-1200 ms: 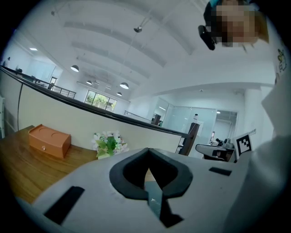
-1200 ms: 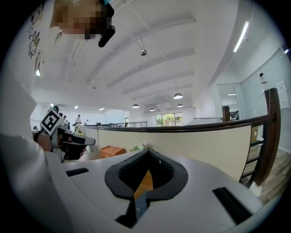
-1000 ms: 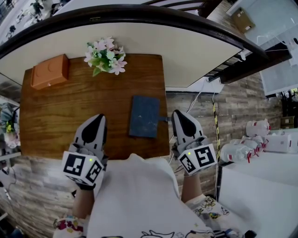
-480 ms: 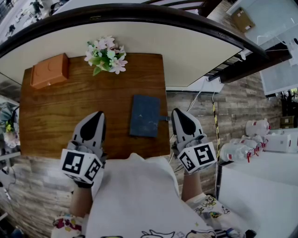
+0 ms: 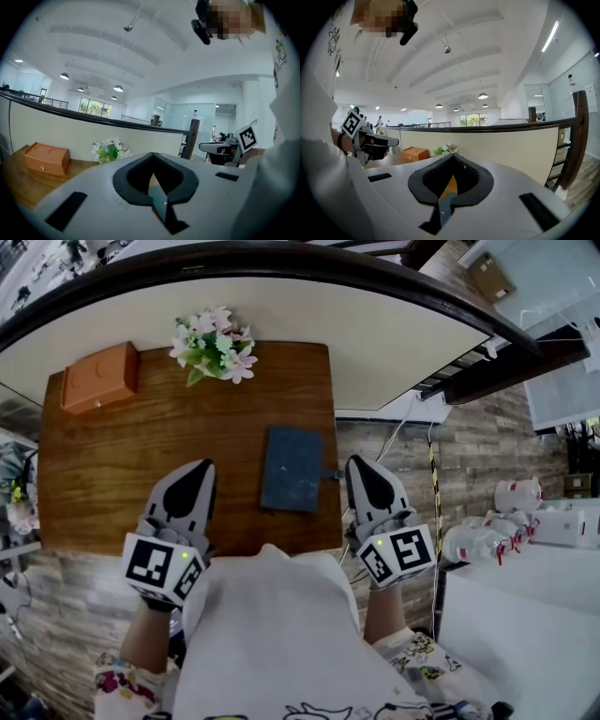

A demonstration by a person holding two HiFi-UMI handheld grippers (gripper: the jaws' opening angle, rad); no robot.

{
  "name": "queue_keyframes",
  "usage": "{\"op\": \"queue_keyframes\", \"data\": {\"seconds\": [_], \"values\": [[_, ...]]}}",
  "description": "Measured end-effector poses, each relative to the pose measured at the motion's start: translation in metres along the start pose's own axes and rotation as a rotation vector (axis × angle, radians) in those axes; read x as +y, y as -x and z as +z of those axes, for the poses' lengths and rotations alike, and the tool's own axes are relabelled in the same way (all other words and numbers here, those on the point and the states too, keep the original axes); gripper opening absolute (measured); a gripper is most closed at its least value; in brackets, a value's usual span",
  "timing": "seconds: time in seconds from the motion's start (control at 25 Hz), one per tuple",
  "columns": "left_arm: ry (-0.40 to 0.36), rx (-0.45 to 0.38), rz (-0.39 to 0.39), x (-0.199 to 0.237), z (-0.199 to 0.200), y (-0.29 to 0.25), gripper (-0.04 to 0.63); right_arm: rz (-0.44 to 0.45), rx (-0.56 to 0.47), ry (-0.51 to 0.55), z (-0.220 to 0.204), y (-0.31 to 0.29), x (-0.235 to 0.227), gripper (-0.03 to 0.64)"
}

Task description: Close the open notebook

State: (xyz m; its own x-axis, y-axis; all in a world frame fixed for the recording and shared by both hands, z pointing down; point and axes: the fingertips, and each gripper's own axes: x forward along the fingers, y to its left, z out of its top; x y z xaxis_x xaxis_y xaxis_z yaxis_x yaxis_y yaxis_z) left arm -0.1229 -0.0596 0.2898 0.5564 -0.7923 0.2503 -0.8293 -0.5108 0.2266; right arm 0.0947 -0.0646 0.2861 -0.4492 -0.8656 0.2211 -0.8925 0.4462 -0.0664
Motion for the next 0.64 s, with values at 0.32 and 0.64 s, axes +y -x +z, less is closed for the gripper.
{"op": "queue_keyframes", "data": {"seconds": [0.32, 0.64], "values": [[0.016, 0.012, -0.005, 0.003, -0.0021, 0.0, 0.0, -0.002, 0.002, -0.006, -0.0003, 0.0019, -0.0017, -0.003], [-0.002, 0.004, -0.015, 0.0027, -0.0003, -0.0026, 0.0, -0.016, -0.005, -0.003, 0.0013, 0.0041, -0.0063, -0.003]]}}
